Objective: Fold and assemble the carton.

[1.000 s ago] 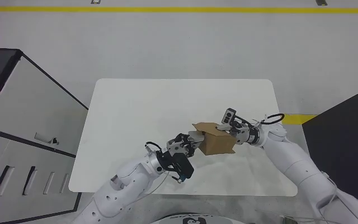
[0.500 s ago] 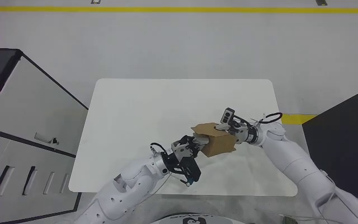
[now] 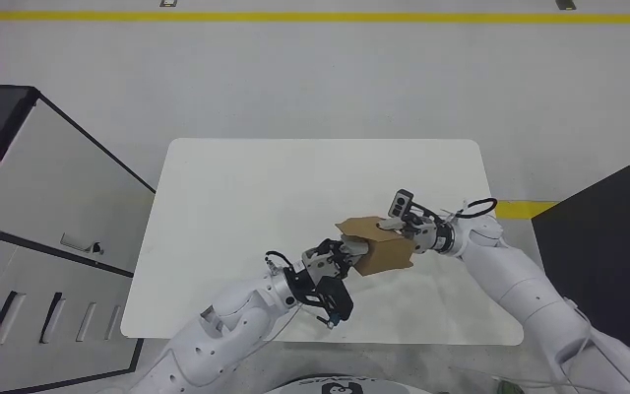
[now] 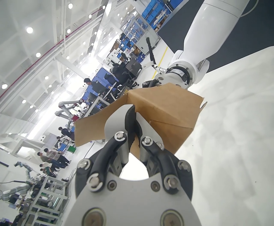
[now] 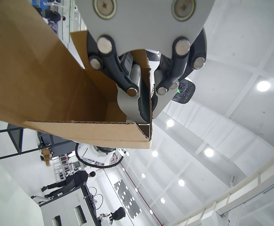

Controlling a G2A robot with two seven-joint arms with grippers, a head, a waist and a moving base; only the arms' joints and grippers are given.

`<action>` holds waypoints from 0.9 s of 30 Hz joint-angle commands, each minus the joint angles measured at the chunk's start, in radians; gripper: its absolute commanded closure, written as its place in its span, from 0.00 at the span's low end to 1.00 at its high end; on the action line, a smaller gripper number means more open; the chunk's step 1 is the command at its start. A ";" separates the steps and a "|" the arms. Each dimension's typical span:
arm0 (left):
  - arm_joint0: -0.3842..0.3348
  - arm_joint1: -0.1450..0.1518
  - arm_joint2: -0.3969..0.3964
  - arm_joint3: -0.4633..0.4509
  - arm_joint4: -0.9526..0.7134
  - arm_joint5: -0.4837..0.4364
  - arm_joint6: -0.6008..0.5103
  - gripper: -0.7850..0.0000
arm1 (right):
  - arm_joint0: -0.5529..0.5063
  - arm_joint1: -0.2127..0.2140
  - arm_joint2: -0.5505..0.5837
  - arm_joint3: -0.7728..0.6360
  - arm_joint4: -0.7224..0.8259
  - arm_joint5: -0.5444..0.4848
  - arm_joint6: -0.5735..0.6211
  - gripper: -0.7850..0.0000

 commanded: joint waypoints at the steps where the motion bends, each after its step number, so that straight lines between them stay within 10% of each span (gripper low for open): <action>1: -0.001 -0.001 0.005 0.000 0.005 -0.001 -0.003 1.00 | 0.000 0.000 -0.001 -0.001 0.000 -0.001 0.000 1.00; 27: 0.010 0.002 -0.004 -0.007 -0.018 -0.020 0.010 1.00 | -0.009 0.012 -0.008 -0.026 -0.003 -0.014 0.000 1.00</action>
